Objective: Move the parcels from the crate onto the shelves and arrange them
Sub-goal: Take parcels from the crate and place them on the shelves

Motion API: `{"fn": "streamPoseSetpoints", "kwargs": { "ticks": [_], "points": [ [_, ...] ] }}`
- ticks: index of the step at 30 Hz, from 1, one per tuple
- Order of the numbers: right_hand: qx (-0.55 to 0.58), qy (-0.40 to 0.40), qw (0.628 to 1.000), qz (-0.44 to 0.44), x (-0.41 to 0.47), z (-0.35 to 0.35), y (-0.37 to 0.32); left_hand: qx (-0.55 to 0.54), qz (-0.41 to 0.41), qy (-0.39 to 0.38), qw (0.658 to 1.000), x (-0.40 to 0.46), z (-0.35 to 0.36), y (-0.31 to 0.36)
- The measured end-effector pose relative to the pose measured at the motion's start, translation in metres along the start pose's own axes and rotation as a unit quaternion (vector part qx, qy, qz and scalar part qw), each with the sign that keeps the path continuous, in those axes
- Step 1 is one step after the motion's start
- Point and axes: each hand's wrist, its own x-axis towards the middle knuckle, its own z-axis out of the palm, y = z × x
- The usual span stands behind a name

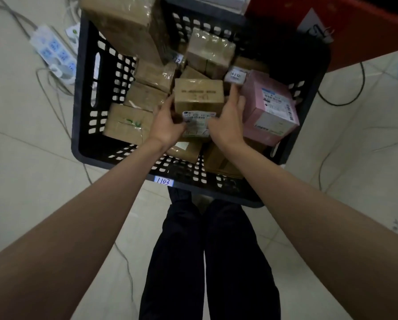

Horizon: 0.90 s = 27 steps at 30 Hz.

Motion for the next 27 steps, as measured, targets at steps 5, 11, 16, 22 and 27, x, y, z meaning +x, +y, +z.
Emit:
{"fn": "streamPoseSetpoints", "kwargs": {
  "ticks": [5,11,16,22,27],
  "points": [
    [0.073,-0.066,0.995,-0.032,-0.048,-0.01,0.008,-0.047,0.019,-0.036,0.998,-0.039,-0.042,-0.012],
    [0.124,-0.178,0.975,-0.051,-0.111,-0.064,-0.012,-0.04,0.052,-0.1,0.993,-0.121,-0.113,0.042],
    [0.158,-0.236,0.959,-0.009,-0.178,-0.134,-0.048,-0.041,0.056,-0.124,0.99,-0.193,-0.151,0.117],
    [0.235,-0.184,0.954,-0.005,-0.258,-0.218,-0.092,-0.024,0.107,-0.122,0.986,-0.28,-0.163,0.207],
    [0.29,-0.104,0.951,-0.012,-0.328,-0.277,-0.126,-0.032,0.16,-0.131,0.978,-0.356,-0.16,0.271]
  ]
}}
